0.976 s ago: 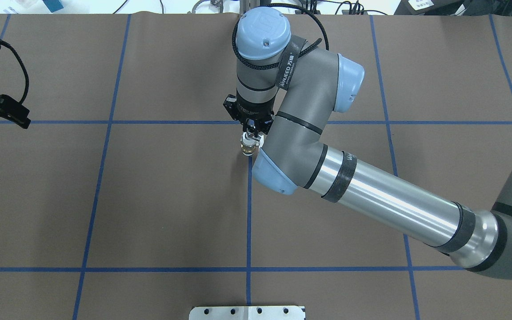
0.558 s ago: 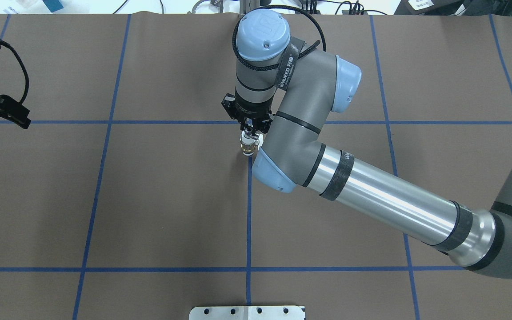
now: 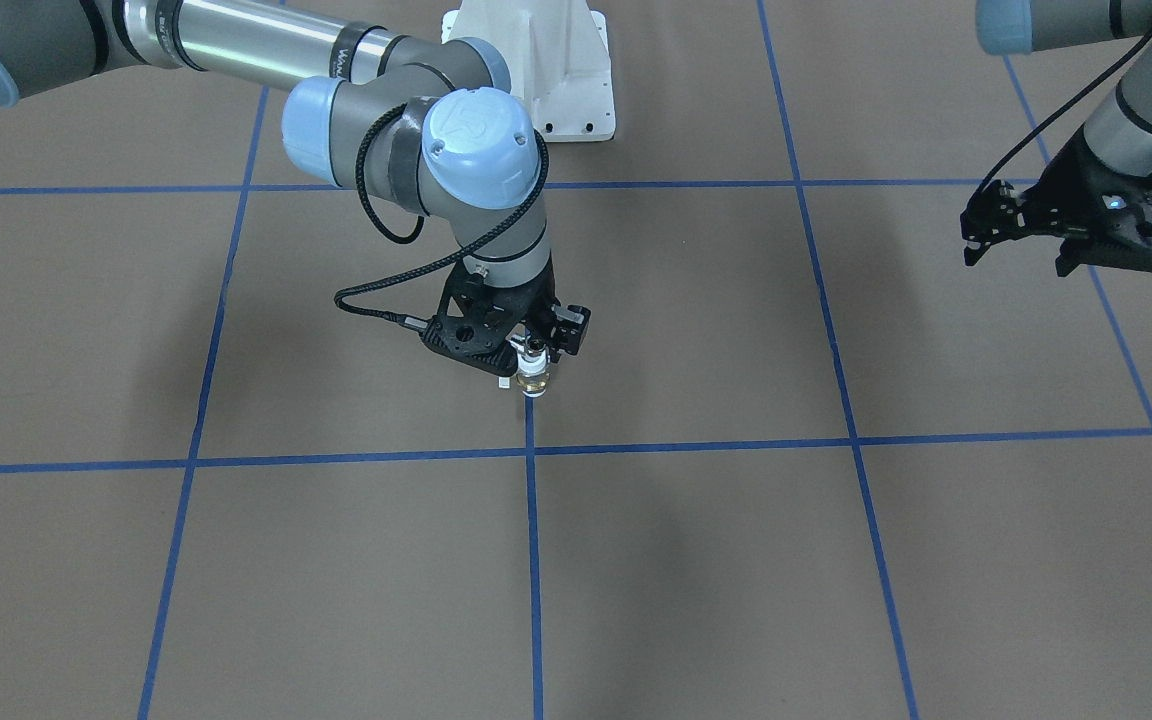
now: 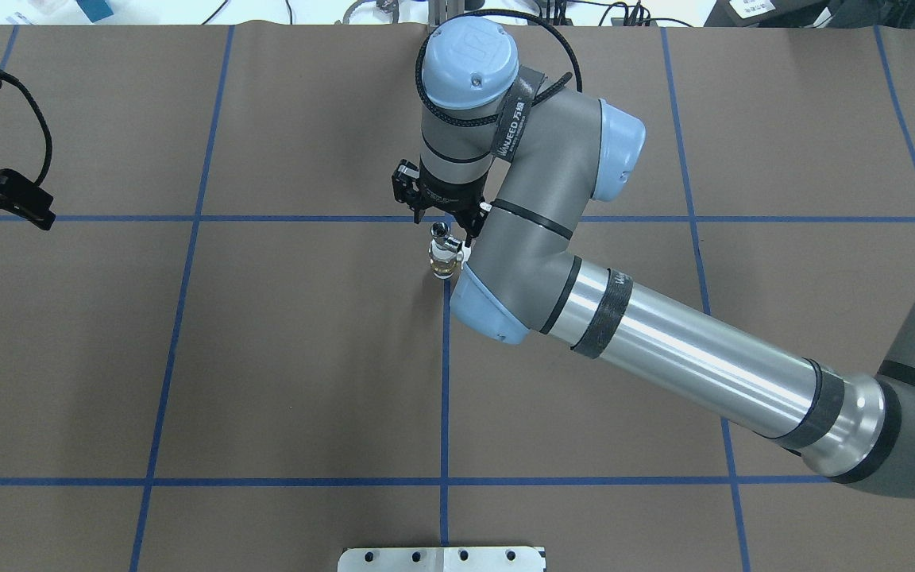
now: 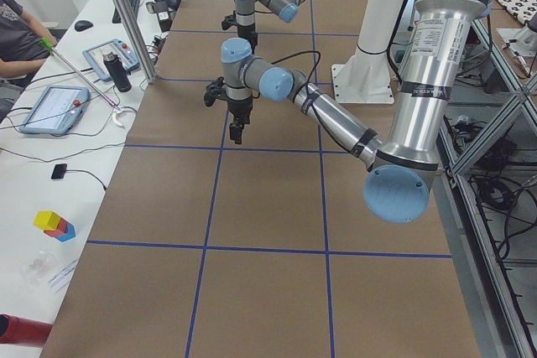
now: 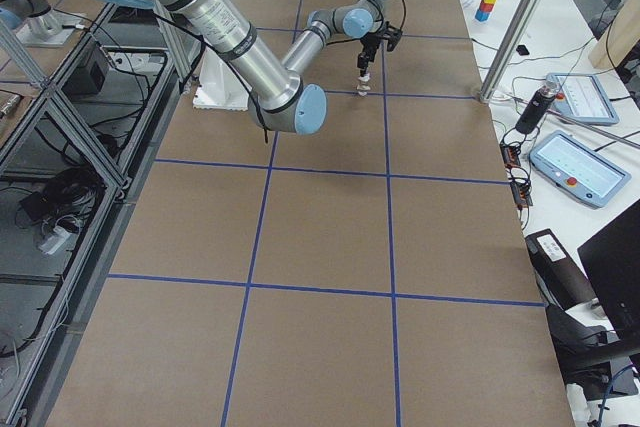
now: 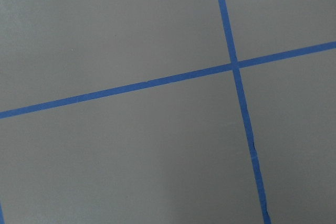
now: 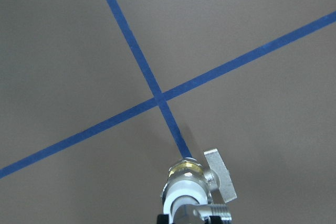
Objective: Assemble PPR valve and pipe with both arms
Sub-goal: 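Lower the fitting into the valve's white socket with the right gripper, then open the right gripper and withdraw it away from the valve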
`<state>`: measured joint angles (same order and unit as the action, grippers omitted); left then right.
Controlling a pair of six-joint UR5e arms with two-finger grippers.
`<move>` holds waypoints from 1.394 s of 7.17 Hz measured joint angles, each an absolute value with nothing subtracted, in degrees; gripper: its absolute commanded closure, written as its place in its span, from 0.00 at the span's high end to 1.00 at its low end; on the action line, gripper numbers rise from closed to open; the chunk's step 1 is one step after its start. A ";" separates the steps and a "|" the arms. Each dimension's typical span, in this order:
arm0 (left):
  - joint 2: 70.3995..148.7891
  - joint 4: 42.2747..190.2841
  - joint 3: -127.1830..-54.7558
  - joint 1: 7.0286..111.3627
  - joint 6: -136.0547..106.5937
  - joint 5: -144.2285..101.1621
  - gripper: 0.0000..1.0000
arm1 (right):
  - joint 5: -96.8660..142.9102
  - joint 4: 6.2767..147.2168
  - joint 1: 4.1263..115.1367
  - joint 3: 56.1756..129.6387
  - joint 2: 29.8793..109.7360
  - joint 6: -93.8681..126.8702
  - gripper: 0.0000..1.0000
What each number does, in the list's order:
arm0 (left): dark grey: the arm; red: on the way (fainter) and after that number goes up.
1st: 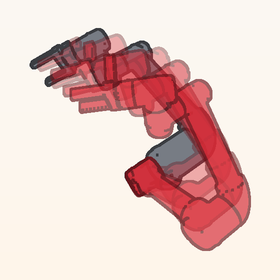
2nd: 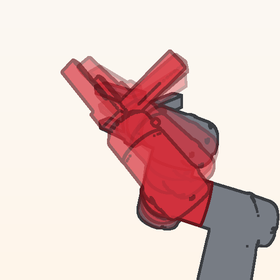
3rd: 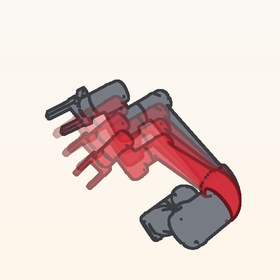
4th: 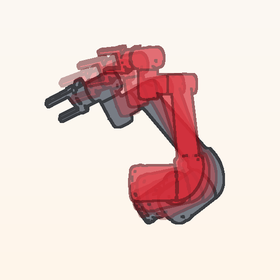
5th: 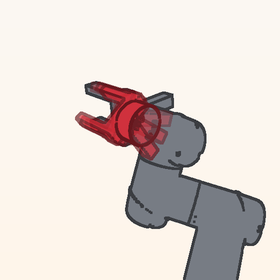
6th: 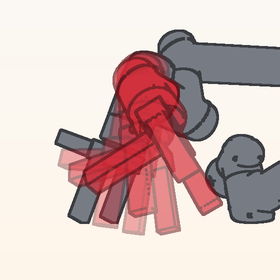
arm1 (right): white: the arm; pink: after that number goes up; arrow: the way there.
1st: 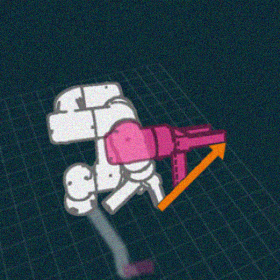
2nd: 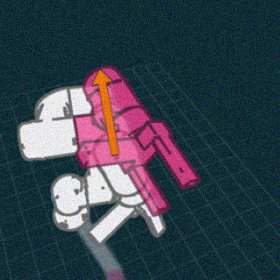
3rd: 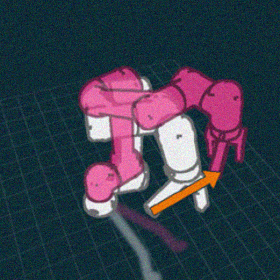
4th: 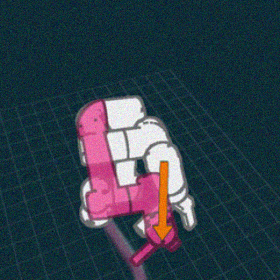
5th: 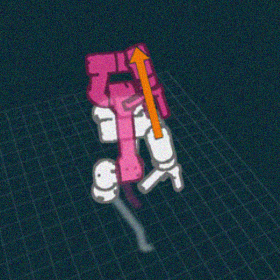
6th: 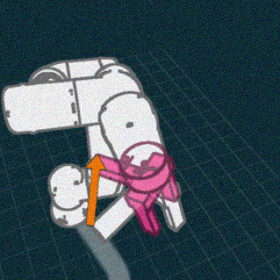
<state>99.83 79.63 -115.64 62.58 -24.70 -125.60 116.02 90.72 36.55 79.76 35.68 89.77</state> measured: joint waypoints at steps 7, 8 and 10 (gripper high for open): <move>98.79 79.25 -114.89 68.38 -17.16 -127.98 0.99 | 122.42 91.88 44.17 104.83 58.63 79.02 1.00; 97.66 79.25 -113.96 70.79 -13.07 -129.06 1.00 | 123.56 91.91 47.41 108.90 65.49 71.78 1.00; 94.70 79.37 -110.58 77.50 -3.36 -130.45 1.00 | 127.28 91.54 56.56 112.07 77.67 53.05 1.00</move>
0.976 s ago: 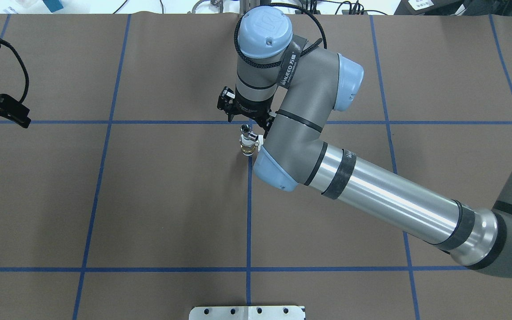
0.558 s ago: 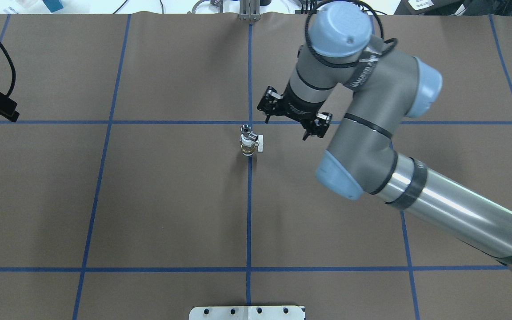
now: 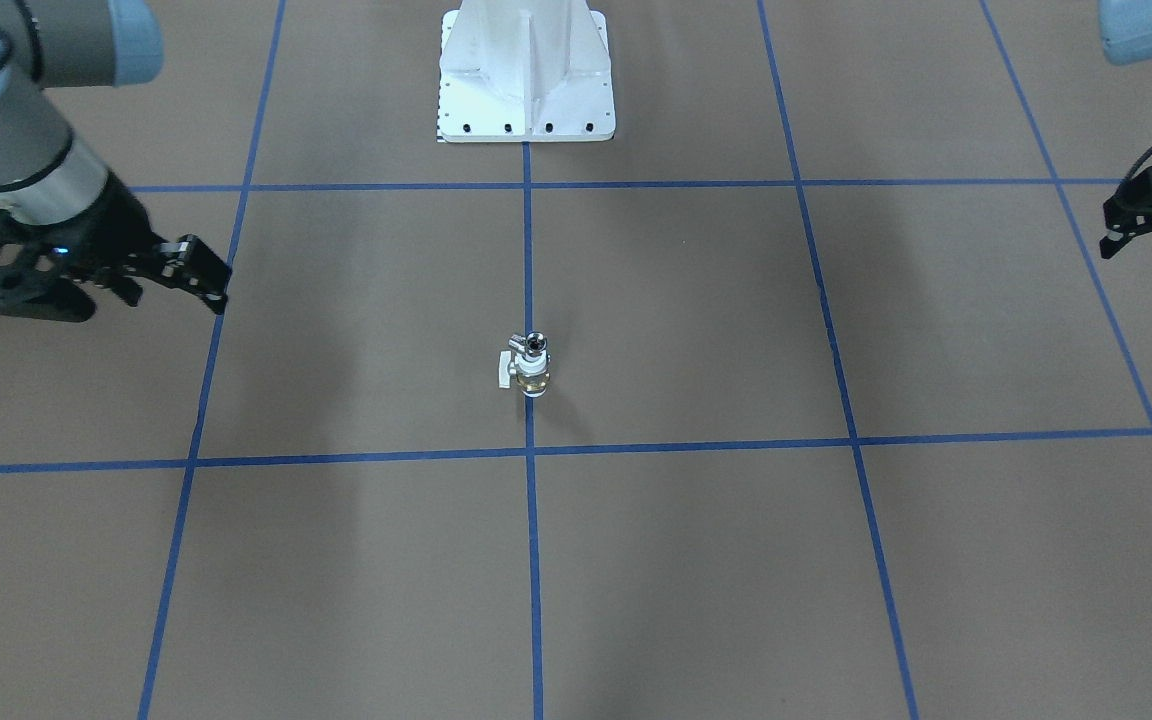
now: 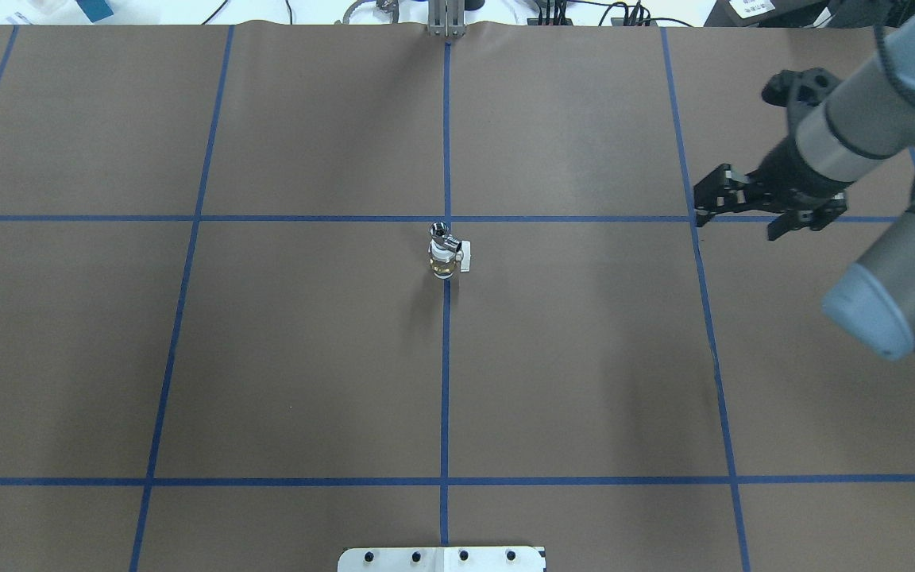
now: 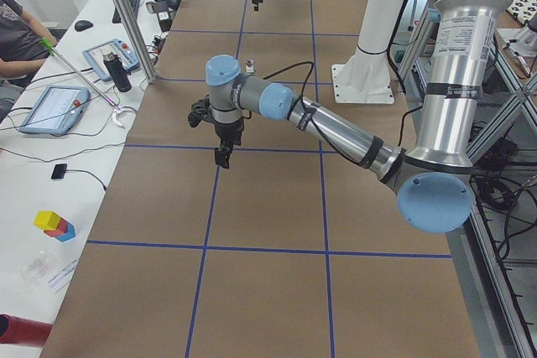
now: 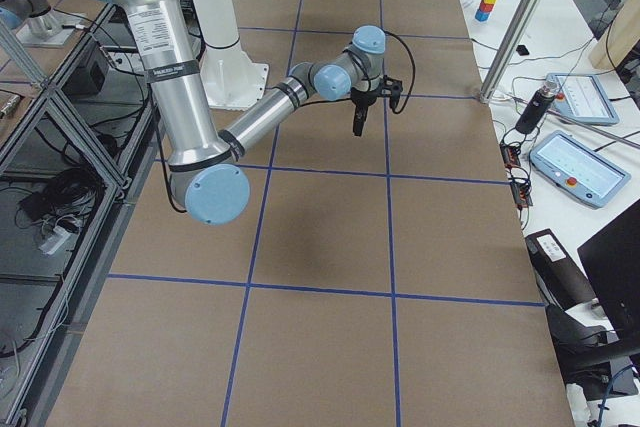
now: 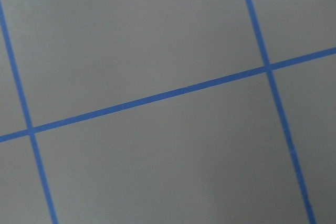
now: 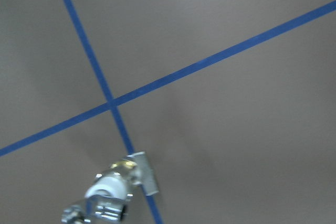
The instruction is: Assemble PPR valve and pipe with both arms
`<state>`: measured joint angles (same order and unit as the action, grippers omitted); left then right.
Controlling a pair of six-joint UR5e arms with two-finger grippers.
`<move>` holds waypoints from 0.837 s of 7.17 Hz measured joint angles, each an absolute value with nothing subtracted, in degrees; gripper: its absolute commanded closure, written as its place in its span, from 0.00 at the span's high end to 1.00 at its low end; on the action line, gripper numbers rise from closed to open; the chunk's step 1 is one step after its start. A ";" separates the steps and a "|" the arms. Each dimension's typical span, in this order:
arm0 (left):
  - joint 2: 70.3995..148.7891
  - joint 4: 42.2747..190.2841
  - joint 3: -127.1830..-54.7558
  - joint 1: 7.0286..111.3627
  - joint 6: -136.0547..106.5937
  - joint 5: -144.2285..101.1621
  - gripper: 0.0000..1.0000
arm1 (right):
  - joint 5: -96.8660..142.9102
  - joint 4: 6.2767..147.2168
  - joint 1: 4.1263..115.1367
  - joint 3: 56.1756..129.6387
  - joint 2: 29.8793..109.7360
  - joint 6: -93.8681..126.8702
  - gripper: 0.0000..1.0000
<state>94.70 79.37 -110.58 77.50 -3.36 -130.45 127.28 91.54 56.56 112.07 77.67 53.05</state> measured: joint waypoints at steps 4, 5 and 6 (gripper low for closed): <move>89.03 80.64 -104.15 87.75 9.75 -134.56 1.00 | 131.78 91.33 73.96 111.35 92.91 21.97 1.00; 88.74 80.60 -103.47 88.58 12.24 -134.62 1.00 | 131.96 91.32 76.84 109.80 94.89 16.19 1.00; 88.64 80.45 -103.16 88.86 12.32 -134.64 1.00 | 132.14 91.32 78.97 108.26 95.94 12.48 1.00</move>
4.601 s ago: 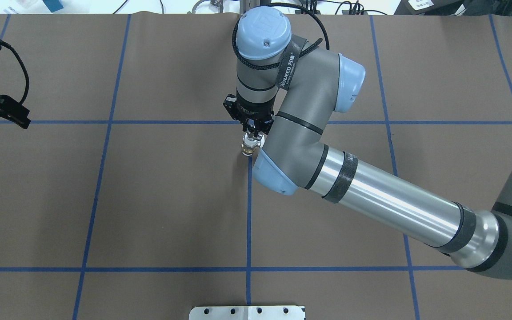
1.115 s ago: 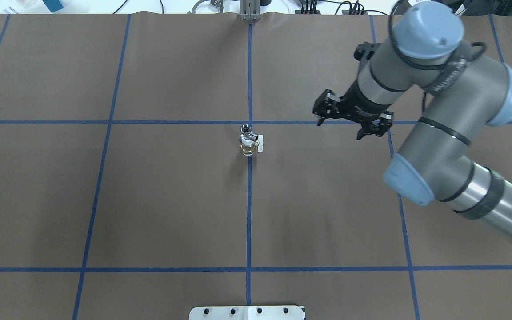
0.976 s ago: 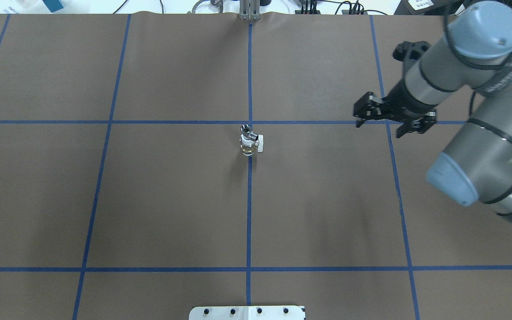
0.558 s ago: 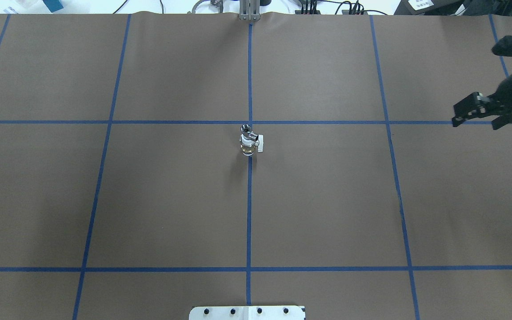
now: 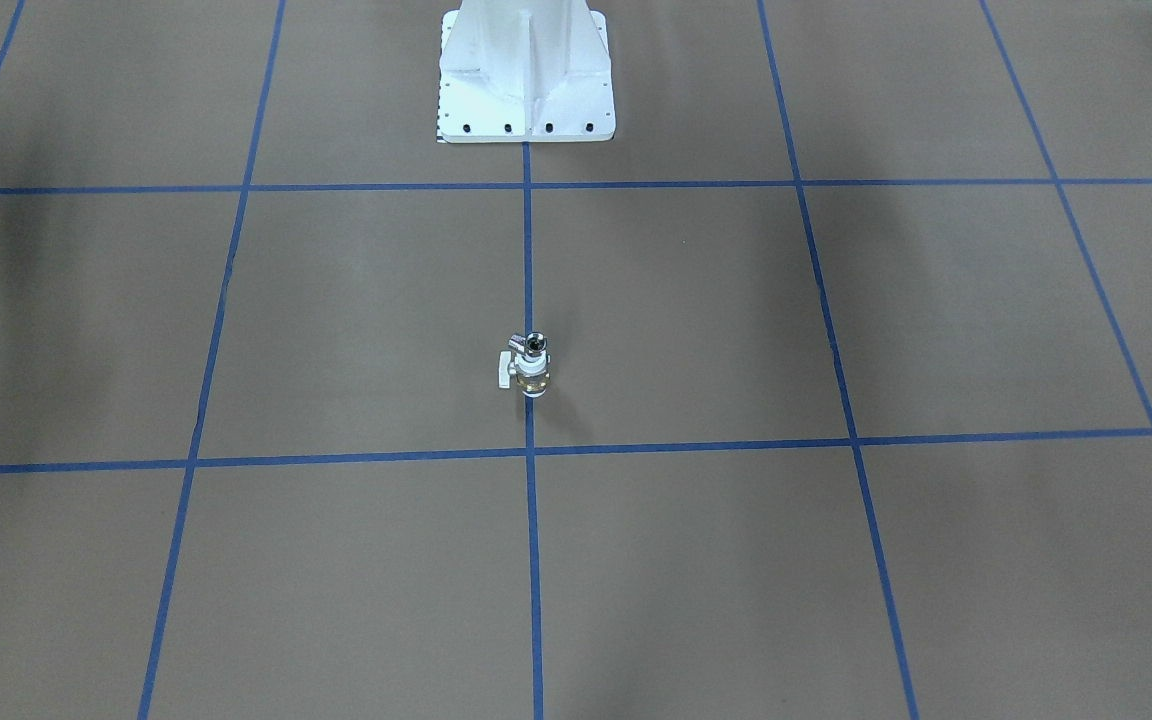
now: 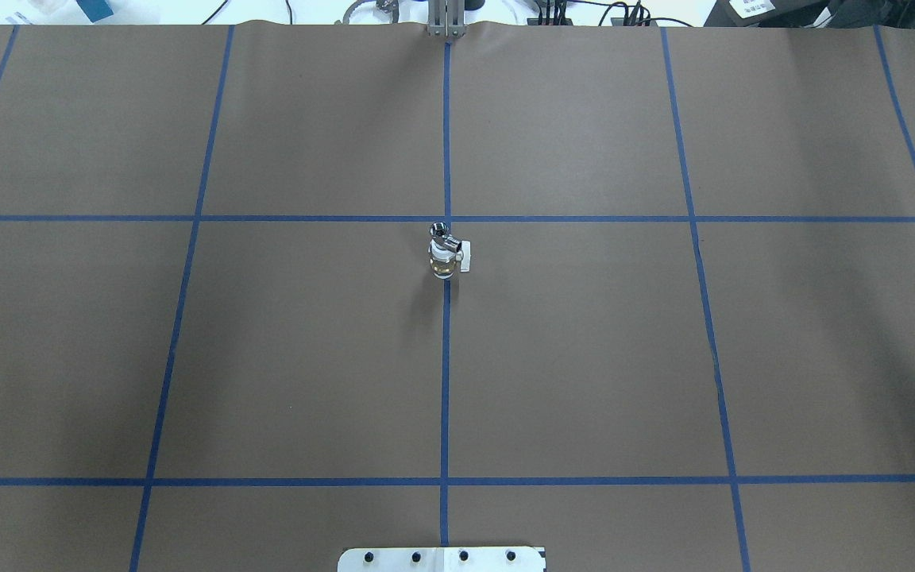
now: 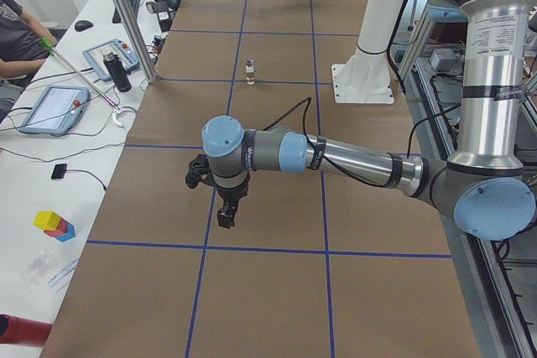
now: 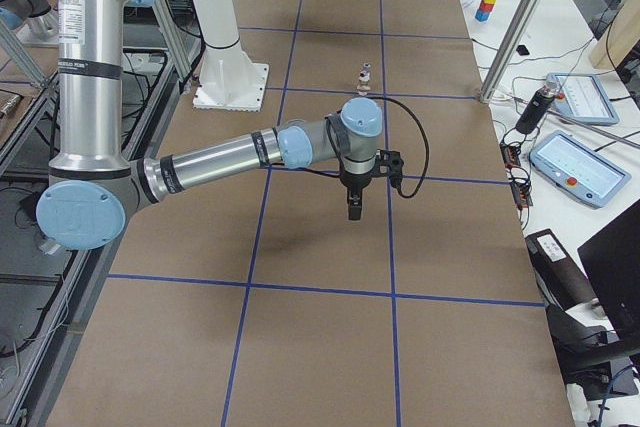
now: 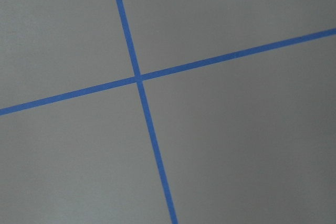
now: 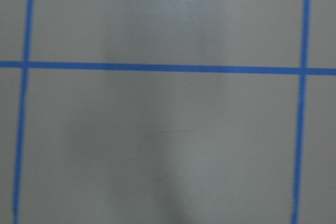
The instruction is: Assemble PPR valve and pipe with both arms
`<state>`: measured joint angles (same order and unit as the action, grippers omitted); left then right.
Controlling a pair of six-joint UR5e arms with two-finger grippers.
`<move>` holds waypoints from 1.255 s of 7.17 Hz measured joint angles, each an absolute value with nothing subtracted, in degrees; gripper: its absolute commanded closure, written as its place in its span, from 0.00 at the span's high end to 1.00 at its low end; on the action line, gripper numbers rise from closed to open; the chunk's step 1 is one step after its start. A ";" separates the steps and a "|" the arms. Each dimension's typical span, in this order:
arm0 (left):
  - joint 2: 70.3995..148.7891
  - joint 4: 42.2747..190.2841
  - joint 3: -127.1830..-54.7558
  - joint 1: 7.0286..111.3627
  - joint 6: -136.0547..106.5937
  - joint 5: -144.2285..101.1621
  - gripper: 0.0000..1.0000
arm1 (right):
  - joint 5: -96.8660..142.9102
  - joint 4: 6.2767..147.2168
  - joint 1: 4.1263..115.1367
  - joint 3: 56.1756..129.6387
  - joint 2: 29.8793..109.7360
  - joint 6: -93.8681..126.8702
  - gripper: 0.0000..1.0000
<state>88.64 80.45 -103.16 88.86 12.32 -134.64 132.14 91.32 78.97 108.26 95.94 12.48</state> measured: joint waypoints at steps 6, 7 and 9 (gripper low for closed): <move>88.65 80.60 -101.88 89.12 12.64 -132.80 1.00 | 136.23 91.24 82.41 105.47 96.59 10.30 1.00; 88.48 80.49 -101.97 89.14 13.29 -132.74 1.00 | 136.18 91.24 82.44 105.39 96.48 10.39 1.00; 88.28 80.49 -102.51 89.14 12.25 -133.04 1.00 | 136.11 91.21 82.44 105.36 96.43 10.49 1.00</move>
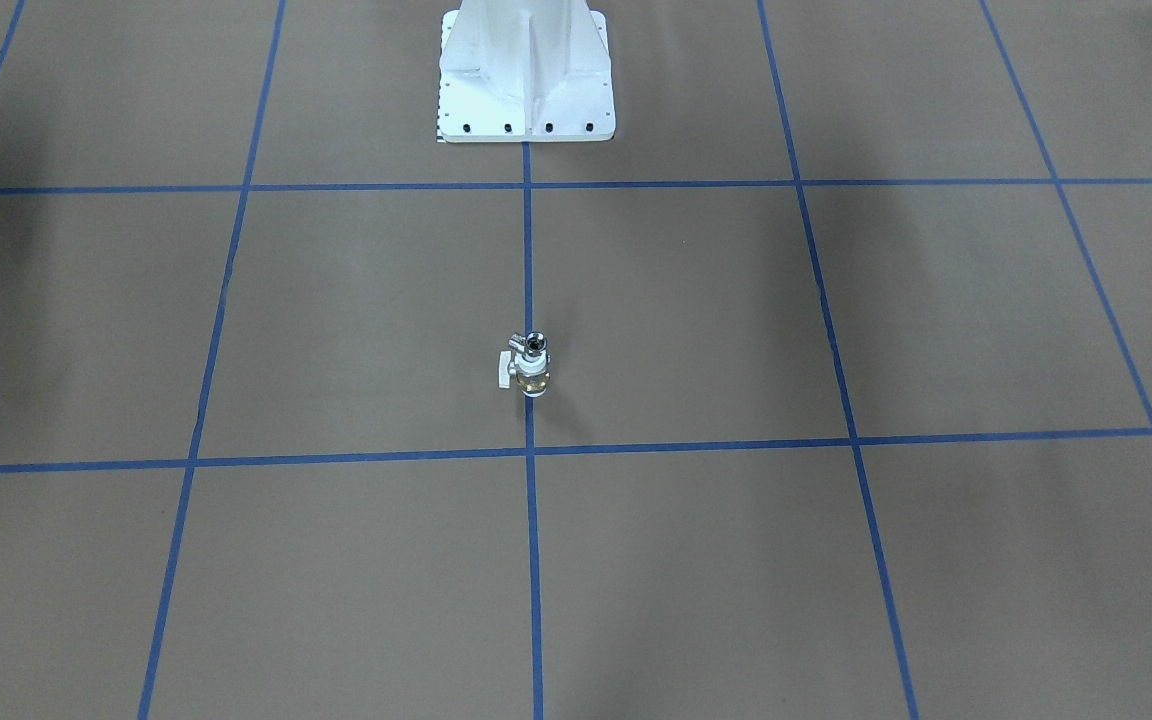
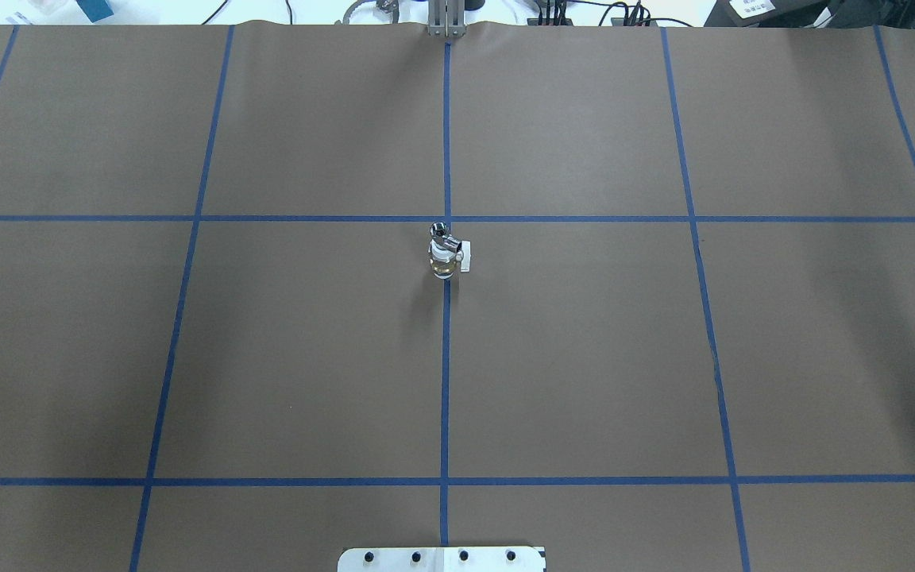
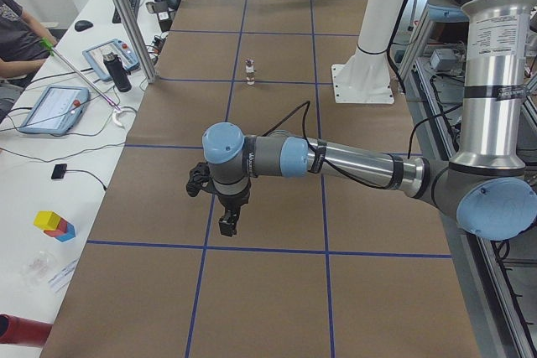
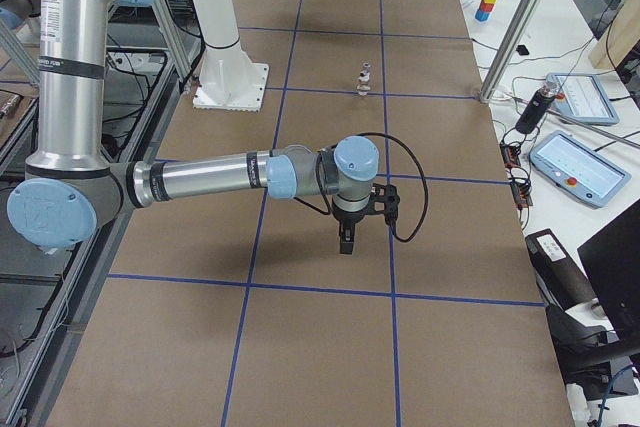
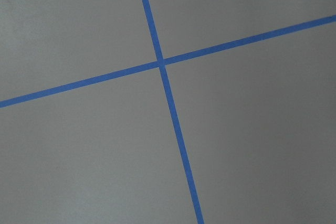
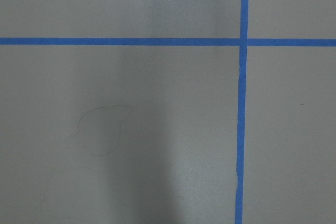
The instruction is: Assemble PPR valve and pipe with both arms
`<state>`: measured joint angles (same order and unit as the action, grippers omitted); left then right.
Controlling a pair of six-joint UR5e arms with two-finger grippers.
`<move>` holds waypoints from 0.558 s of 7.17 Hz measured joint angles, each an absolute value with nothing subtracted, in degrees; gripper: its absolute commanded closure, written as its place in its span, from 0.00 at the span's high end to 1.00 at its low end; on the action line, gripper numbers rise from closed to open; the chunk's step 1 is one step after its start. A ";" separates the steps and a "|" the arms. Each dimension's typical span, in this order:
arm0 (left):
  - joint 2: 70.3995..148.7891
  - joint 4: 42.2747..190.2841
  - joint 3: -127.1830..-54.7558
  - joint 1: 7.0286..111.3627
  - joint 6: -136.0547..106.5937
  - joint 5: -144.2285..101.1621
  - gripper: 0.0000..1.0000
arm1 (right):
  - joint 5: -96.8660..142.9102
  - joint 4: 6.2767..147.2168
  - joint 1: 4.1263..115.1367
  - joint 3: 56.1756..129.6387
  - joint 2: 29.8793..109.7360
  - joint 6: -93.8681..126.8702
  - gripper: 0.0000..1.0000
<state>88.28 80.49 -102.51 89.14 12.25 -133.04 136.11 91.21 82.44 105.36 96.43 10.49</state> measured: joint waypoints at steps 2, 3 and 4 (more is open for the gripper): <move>88.14 80.67 -102.64 89.12 11.73 -133.07 1.00 | 135.92 91.15 82.44 105.37 96.34 10.52 1.00; 88.05 80.73 -102.47 89.12 11.70 -133.08 1.00 | 135.58 91.16 82.44 105.37 96.25 10.54 1.00; 88.01 80.75 -102.32 89.12 11.69 -133.12 1.00 | 135.13 91.18 82.44 105.26 96.11 10.54 1.00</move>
<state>88.01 80.75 -102.32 89.12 11.69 -133.12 135.13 91.18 82.44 105.26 96.11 10.54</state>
